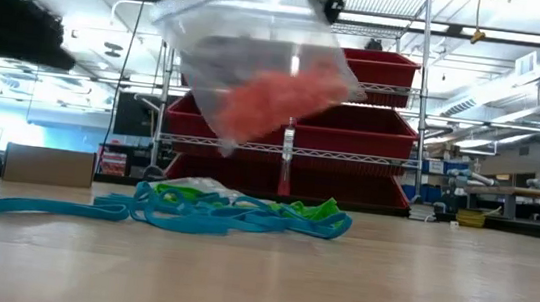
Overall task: Sort rubber bands
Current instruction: Close the transparent zip bag
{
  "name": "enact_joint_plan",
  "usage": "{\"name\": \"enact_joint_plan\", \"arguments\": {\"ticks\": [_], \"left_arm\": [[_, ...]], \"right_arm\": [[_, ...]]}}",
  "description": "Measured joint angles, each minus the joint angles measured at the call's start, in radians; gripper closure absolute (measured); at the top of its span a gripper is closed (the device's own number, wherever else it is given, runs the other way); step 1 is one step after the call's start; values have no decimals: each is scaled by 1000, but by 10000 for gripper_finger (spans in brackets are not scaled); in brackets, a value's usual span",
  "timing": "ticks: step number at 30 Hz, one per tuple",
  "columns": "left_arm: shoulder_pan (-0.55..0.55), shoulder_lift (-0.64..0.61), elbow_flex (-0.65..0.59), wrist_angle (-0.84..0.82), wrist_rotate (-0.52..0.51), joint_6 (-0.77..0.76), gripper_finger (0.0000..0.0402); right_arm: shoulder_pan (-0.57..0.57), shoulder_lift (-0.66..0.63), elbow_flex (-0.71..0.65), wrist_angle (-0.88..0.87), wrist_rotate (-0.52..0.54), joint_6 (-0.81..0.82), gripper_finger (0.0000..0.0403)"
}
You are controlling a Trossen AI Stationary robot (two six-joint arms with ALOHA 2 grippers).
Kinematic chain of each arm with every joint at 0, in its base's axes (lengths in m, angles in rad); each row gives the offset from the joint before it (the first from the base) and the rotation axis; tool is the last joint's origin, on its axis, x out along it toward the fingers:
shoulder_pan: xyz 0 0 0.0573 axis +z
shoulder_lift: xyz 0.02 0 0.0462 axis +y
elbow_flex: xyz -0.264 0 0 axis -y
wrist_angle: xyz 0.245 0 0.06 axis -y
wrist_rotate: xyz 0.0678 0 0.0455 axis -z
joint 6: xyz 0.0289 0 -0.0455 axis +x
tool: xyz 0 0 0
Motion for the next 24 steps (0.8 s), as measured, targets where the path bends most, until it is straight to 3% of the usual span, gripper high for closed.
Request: {"name": "enact_joint_plan", "arguments": {"ticks": [7, 12, 24], "left_arm": [[0, 0, -110, 193, -11, 3, 172], [0, 0, -144, 245, -18, 4, 172], [3, 0, -148, 276, -59, 5, 172]], "right_arm": [[98, -73, 0, -264, -60, 66, 403], [211, -158, 0, -454, -92, 152, 403], [522, -331, -53, -663, 1, 523, 403]]}}
